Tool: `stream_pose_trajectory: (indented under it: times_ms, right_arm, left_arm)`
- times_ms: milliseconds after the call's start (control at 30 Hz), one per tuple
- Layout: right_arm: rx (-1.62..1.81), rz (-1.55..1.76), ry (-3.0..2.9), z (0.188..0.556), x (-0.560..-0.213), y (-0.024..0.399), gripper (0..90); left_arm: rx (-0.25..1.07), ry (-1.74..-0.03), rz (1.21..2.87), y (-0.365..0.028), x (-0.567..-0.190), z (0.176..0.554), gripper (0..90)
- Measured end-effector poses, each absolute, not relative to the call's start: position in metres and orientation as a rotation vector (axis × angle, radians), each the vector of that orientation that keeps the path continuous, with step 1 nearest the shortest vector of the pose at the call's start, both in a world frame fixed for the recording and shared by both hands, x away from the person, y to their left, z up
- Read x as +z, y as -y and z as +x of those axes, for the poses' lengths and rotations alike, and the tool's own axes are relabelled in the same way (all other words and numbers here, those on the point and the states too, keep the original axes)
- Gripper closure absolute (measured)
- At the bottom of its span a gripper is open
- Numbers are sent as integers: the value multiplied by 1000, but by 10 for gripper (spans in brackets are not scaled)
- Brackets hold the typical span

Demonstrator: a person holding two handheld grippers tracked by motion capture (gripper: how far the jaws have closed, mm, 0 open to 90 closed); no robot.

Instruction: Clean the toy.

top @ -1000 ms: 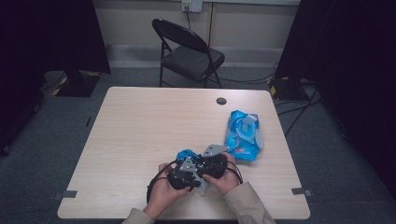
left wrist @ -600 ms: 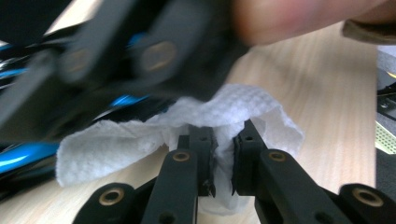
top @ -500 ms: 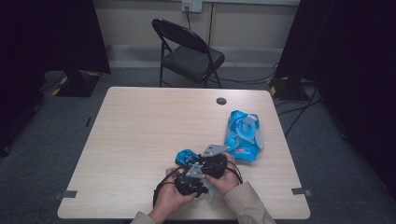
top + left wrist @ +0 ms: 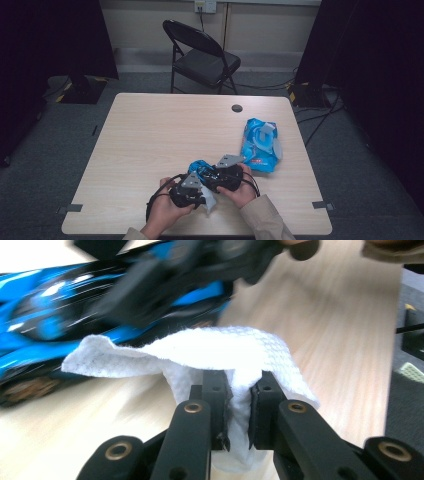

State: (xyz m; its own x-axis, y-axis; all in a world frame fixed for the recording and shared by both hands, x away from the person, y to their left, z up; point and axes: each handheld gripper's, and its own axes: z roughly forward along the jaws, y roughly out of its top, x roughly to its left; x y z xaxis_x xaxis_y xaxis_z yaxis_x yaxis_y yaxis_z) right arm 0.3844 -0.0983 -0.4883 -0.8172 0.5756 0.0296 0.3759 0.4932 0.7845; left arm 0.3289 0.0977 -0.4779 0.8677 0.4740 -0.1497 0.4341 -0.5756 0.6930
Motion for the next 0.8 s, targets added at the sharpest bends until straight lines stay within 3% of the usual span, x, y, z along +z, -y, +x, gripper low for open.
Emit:
stream_pose_trajectory:
  times_ms: [433,800]
  right_arm:
    - [1230,813,-2498,384,-489,98,447]
    - [1234,810,-2494,384,-489,98,447]
  left_arm:
    - [171,-811,2227,-142,-479,355,813]
    - [214,-856,2247,-136,-491,371,811]
